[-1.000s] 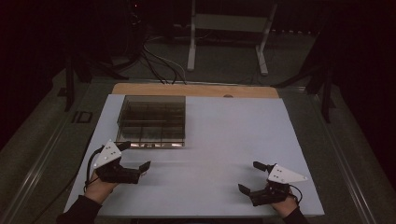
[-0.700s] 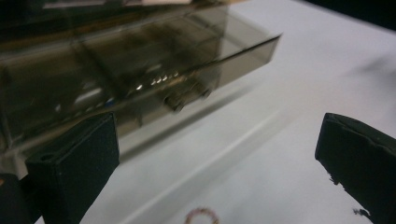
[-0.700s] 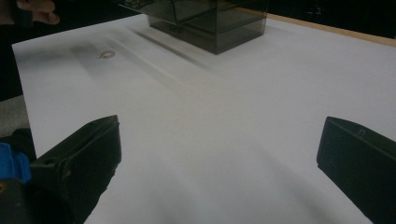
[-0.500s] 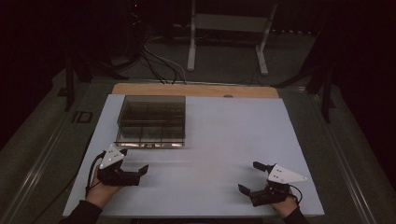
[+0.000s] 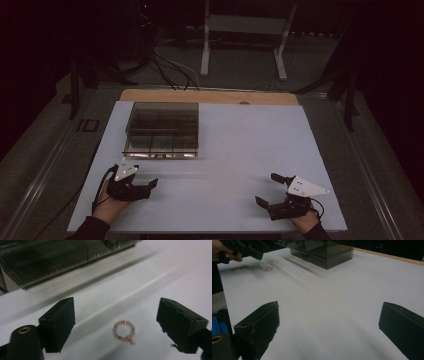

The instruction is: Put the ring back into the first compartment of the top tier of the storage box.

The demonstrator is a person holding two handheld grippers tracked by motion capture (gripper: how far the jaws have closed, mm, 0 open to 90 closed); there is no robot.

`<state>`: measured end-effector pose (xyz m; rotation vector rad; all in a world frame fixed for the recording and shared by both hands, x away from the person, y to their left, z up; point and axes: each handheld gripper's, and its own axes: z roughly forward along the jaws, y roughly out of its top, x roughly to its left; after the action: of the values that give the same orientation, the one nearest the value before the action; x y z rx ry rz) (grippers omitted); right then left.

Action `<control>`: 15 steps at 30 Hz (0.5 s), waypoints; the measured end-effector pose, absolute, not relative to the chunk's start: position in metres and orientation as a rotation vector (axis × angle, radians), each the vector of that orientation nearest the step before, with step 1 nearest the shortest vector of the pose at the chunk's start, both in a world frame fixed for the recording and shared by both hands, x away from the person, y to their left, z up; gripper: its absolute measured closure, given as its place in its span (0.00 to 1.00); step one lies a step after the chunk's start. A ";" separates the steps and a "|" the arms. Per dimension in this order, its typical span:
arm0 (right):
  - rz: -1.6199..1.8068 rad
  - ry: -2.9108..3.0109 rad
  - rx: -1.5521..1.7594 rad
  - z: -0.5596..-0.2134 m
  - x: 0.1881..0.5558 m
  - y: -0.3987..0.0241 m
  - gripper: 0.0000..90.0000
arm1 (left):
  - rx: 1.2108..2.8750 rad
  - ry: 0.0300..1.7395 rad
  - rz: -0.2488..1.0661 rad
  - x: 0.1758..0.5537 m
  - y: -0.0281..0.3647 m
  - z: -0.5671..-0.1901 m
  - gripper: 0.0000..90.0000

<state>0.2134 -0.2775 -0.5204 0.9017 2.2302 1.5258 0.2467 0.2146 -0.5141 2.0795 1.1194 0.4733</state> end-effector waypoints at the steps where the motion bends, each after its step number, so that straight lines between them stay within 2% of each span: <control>1: 1.525 2.230 0.902 -0.520 0.213 -0.277 0.03 | 2.085 1.123 0.470 0.247 0.214 -0.515 0.27; 3: 1.523 2.227 0.902 -0.520 0.213 -0.277 0.03 | 2.110 1.118 0.477 0.247 0.214 -0.517 0.32; 7: 1.523 2.224 0.904 -0.520 0.214 -0.278 0.03 | 2.139 1.114 0.481 0.247 0.213 -0.519 0.49; 11: 1.520 2.225 0.905 -0.521 0.214 -0.277 0.03 | 2.155 1.116 0.472 0.248 0.212 -0.521 0.56; 15: 1.521 2.228 0.903 -0.521 0.214 -0.277 0.03 | 2.191 1.137 0.455 0.249 0.210 -0.526 0.58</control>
<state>0.2138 -0.2772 -0.5207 0.9034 2.2282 1.5207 0.2494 0.2098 -0.5259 2.1912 1.1373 0.4545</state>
